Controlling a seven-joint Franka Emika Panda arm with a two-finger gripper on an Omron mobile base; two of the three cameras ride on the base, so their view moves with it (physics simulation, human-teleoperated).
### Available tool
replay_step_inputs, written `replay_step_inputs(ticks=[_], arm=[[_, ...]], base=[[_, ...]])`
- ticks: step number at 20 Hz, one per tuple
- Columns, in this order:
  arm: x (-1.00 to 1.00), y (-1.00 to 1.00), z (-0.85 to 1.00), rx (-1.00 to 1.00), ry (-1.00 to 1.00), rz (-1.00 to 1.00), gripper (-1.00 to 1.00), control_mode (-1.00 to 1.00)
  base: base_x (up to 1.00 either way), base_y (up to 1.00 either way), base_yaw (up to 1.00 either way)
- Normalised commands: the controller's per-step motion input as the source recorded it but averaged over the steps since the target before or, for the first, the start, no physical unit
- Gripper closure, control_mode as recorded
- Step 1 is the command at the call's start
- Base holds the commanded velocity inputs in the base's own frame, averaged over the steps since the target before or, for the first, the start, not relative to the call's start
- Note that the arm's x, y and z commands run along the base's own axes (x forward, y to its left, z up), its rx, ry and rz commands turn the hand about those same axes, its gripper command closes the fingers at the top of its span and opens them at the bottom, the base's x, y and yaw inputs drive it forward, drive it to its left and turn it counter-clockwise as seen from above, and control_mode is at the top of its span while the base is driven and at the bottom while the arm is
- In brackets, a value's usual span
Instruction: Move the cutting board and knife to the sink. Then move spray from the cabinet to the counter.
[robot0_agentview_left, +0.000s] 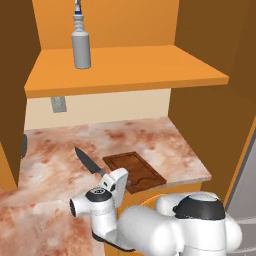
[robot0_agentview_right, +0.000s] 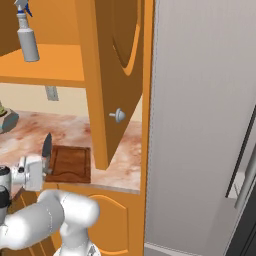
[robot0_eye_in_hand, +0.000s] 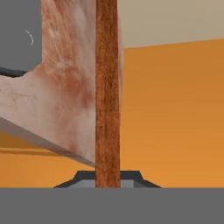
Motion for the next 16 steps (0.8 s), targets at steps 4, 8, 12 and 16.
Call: replay_step_inputs(ticks=[4,8,12,16], arm=[[-0.5,0.0,0.89,-0.07,-0.17,0.0,1.0,-1.0],[-0.82,0.0,0.98,-0.04,-0.09,-0.03,1.0,-1.0],[-1.0,0.0,1.0,0.0,0.03,-0.08,1.0,-1.0],[-0.95,0.0,1.0,-0.01,0.14,-0.06,1.0,-1.0]], base=[[0.0,0.0,0.0],[0.0,0.0,0.0],[0.0,0.0,0.0],[0.0,0.0,0.0]])
